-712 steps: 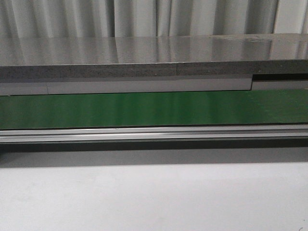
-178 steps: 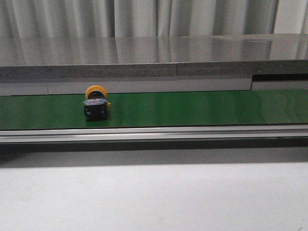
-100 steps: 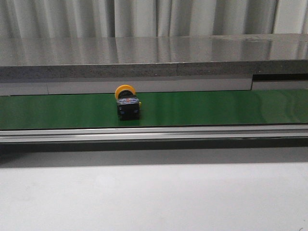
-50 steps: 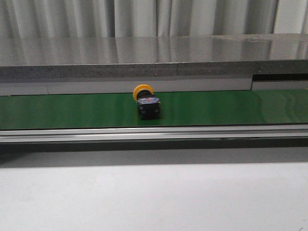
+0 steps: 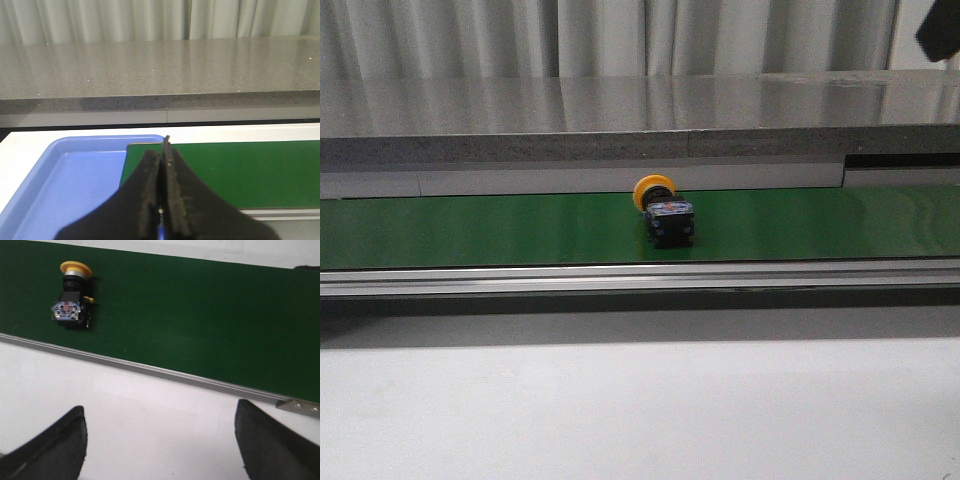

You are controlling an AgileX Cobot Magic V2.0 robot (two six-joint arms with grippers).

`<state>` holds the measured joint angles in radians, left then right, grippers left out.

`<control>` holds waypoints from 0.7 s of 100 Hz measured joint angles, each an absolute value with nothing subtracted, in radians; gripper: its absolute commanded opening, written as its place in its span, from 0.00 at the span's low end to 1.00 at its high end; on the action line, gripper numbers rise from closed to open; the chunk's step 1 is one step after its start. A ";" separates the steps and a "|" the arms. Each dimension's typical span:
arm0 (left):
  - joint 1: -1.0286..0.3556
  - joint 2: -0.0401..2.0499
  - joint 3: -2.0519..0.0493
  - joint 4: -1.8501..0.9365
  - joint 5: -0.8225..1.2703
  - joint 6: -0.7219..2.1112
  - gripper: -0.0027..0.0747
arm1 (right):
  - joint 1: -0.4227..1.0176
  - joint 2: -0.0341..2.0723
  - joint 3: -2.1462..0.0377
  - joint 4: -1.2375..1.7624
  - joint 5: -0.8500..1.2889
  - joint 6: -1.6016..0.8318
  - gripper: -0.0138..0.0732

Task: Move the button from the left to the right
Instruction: 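Lower the open right gripper onto the button and close on it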

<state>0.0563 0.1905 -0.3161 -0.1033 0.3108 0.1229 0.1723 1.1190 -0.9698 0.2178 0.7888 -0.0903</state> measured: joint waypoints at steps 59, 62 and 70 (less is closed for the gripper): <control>0.056 0.190 -0.316 -0.103 0.311 0.123 0.01 | 0.273 1.588 -1.220 0.222 0.742 -0.094 0.85; 0.056 0.190 -0.316 -0.103 0.311 0.123 0.01 | 0.278 1.603 -1.228 0.222 0.740 -0.094 0.85; 0.056 0.190 -0.316 -0.103 0.311 0.123 0.01 | 0.282 1.631 -1.246 0.223 0.736 -0.094 0.85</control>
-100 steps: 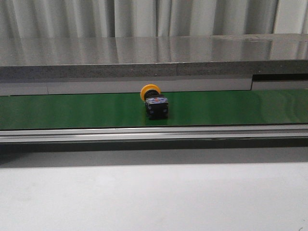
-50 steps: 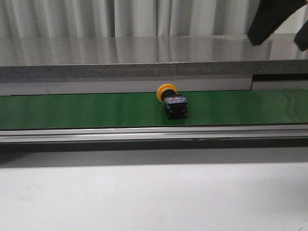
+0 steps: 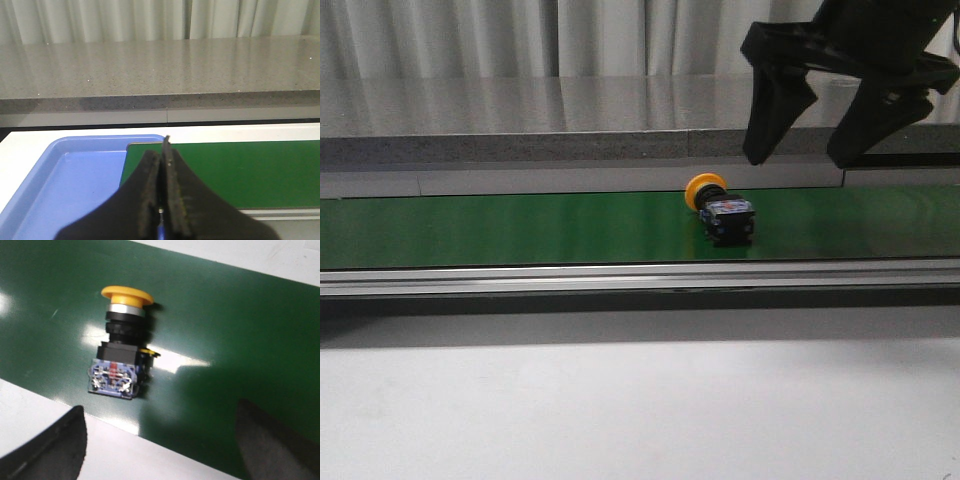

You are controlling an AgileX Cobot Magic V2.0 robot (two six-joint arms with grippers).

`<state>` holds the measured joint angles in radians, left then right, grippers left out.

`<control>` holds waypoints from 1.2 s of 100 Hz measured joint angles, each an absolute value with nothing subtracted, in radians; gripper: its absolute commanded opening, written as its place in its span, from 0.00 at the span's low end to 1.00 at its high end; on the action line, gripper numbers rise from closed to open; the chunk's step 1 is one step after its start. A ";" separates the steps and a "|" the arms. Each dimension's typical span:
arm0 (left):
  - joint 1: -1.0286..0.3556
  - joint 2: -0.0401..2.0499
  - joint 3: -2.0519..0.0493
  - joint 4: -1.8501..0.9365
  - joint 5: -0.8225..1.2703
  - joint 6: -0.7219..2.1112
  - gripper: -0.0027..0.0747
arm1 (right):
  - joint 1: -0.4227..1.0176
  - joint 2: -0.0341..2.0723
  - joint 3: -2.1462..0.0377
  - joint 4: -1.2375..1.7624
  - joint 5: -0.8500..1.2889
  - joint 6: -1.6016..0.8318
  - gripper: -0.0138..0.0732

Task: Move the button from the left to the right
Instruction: 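Lower the open right gripper onto the button and close on it, then lift the button off the belt and carry it over the green tray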

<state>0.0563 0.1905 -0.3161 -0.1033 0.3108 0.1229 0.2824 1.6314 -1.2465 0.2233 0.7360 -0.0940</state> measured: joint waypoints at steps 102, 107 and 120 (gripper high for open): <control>0.056 0.190 -0.316 -0.103 0.311 0.123 0.01 | 0.288 1.781 -1.273 0.188 0.718 -0.095 0.45; 0.056 0.190 -0.316 -0.103 0.311 0.123 0.01 | 0.288 1.781 -1.278 0.188 0.730 -0.095 0.45; 0.056 0.190 -0.316 -0.103 0.311 0.123 0.01 | 0.288 1.778 -1.318 0.177 0.792 -0.095 0.45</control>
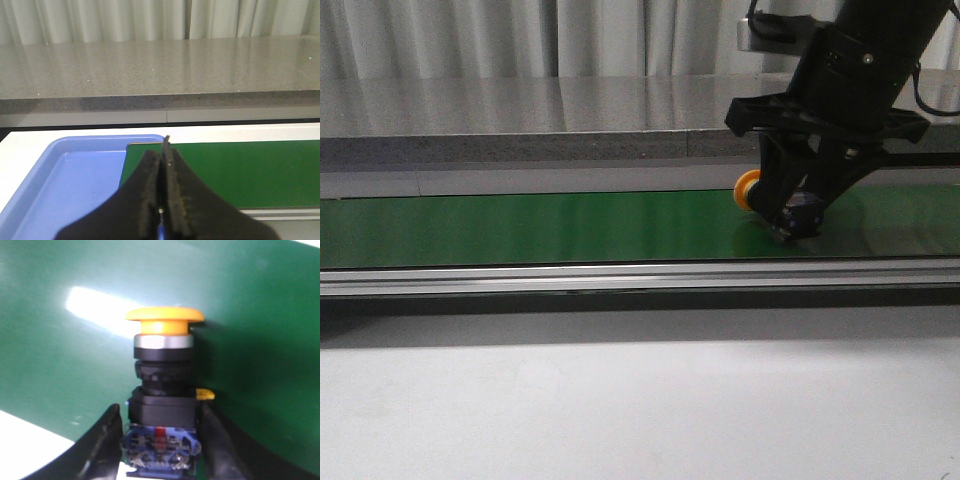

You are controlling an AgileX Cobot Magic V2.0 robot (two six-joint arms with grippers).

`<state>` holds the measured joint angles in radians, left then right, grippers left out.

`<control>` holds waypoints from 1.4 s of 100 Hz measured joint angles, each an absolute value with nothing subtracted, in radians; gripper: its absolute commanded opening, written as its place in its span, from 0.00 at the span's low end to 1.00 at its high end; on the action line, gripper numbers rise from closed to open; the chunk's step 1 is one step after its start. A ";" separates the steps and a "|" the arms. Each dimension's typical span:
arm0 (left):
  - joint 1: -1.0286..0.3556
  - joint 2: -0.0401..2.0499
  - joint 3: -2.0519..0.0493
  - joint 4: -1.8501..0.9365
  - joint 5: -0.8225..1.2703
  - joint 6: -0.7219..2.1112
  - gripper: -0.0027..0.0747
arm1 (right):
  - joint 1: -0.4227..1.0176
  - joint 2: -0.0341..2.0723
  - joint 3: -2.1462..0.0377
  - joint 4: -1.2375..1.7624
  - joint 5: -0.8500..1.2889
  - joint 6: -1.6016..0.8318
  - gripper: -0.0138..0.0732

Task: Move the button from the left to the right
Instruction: 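Lift the button off the belt and carry it over the green tray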

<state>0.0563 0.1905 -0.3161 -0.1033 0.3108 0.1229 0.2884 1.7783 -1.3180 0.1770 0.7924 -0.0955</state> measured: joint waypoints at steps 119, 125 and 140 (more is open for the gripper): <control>0.056 0.190 -0.316 -0.103 0.311 0.123 0.01 | -0.455 1.672 -1.387 0.194 0.837 -0.378 0.46; 0.056 0.190 -0.316 -0.103 0.311 0.123 0.01 | -0.472 1.694 -1.387 0.206 0.833 -0.409 0.46; 0.056 0.190 -0.316 -0.103 0.311 0.123 0.01 | -0.496 1.762 -1.387 0.214 0.808 -0.483 0.46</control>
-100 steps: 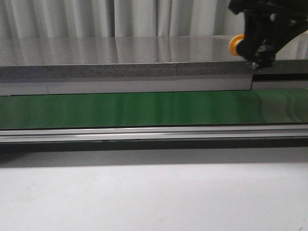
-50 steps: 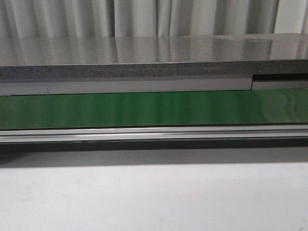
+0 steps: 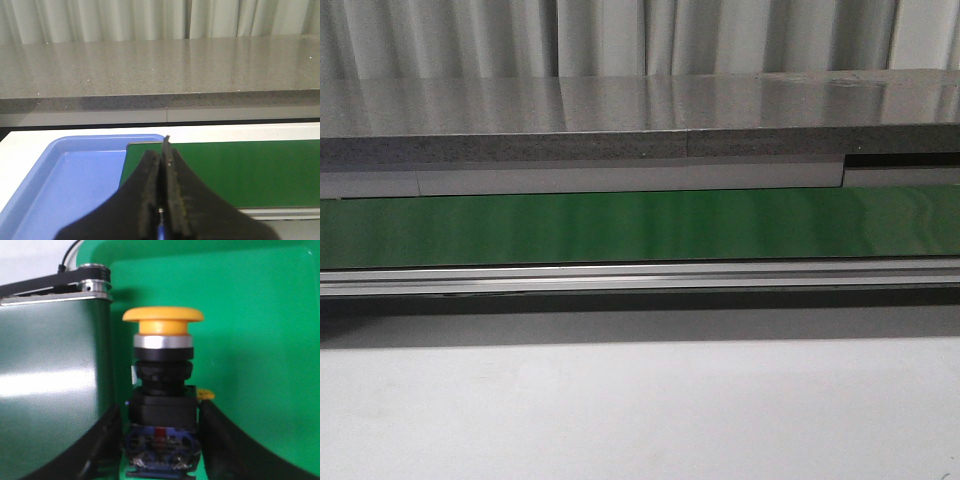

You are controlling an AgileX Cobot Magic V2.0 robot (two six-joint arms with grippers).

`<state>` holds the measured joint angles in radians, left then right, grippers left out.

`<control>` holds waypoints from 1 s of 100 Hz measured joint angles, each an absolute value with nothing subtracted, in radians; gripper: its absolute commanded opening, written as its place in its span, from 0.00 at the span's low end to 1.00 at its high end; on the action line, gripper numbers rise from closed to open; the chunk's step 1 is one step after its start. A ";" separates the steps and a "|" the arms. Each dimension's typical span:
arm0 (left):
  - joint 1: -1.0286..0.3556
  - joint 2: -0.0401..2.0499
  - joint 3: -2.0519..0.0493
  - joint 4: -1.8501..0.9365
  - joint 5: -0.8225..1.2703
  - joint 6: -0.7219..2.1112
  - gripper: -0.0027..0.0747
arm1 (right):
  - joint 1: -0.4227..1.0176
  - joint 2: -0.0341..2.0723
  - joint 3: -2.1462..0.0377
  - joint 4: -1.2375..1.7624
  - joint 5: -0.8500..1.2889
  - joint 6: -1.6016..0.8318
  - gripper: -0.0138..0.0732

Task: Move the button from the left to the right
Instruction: 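Lift the button off the belt and carry it over the green tray, then lower the button into the green tray and open the right gripper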

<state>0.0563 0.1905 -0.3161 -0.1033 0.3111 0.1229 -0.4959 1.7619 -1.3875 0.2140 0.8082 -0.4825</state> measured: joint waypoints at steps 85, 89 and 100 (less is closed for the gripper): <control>0.056 0.190 -0.316 -0.103 0.313 0.123 0.01 | -0.514 1.954 -1.389 0.239 0.792 -0.521 0.61; 0.056 0.190 -0.316 -0.103 0.313 0.123 0.01 | -0.514 1.954 -1.389 0.239 0.792 -0.521 0.68; 0.056 0.190 -0.316 -0.103 0.313 0.123 0.01 | -0.514 1.954 -1.389 0.241 0.791 -0.521 0.78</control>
<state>0.0563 0.1905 -0.3156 -0.1033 0.3128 0.1229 -0.5143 1.9539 -1.3890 0.2410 0.7905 -0.5209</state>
